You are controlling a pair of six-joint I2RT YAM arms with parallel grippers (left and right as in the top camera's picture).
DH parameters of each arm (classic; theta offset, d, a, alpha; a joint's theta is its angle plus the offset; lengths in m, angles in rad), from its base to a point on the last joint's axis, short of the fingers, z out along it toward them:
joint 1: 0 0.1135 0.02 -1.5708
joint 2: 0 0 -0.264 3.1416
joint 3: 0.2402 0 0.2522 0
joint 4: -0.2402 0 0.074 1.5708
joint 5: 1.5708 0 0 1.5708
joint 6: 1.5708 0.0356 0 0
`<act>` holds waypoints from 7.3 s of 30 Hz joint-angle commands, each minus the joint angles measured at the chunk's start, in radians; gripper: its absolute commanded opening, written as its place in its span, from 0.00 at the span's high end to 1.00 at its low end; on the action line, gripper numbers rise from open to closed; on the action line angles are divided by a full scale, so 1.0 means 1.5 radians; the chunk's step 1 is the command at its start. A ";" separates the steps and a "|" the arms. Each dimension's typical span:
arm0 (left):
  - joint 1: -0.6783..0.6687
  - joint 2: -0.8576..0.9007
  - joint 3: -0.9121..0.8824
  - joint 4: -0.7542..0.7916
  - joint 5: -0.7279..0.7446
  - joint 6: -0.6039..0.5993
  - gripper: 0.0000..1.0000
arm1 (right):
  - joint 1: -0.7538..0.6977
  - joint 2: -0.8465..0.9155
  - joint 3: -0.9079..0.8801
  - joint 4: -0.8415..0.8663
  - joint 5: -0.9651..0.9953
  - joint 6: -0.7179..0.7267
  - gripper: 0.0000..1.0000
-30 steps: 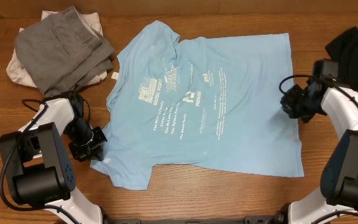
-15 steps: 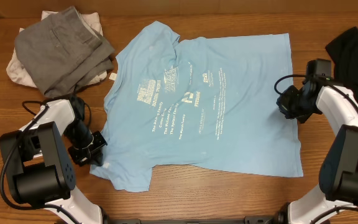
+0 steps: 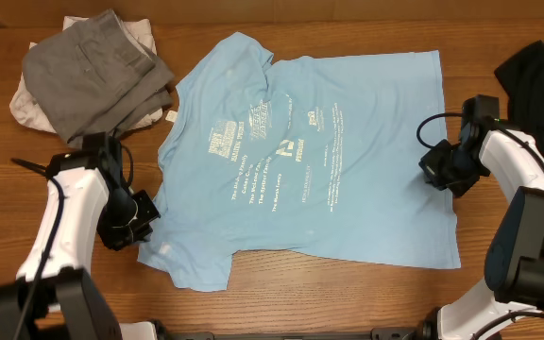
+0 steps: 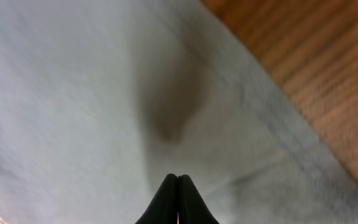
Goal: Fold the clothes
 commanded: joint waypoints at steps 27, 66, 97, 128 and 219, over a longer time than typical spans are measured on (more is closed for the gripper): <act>-0.104 -0.004 -0.002 0.041 0.024 0.016 0.96 | -0.007 -0.104 -0.205 -0.042 -0.004 0.060 0.96; -0.133 -0.166 -0.001 -0.026 0.023 0.026 0.88 | -0.204 -0.284 -0.135 -0.147 -0.136 -0.104 0.23; -0.231 -0.187 -0.173 0.015 0.104 -0.085 0.23 | -0.204 -0.512 -0.144 -0.236 -0.097 -0.103 0.00; -0.382 -0.067 -0.300 0.210 0.041 -0.307 0.37 | -0.204 -0.506 -0.144 -0.228 -0.055 -0.104 0.00; -0.382 -0.067 -0.278 0.219 0.054 -0.285 0.96 | -0.377 -0.333 -0.416 0.064 0.045 0.090 0.96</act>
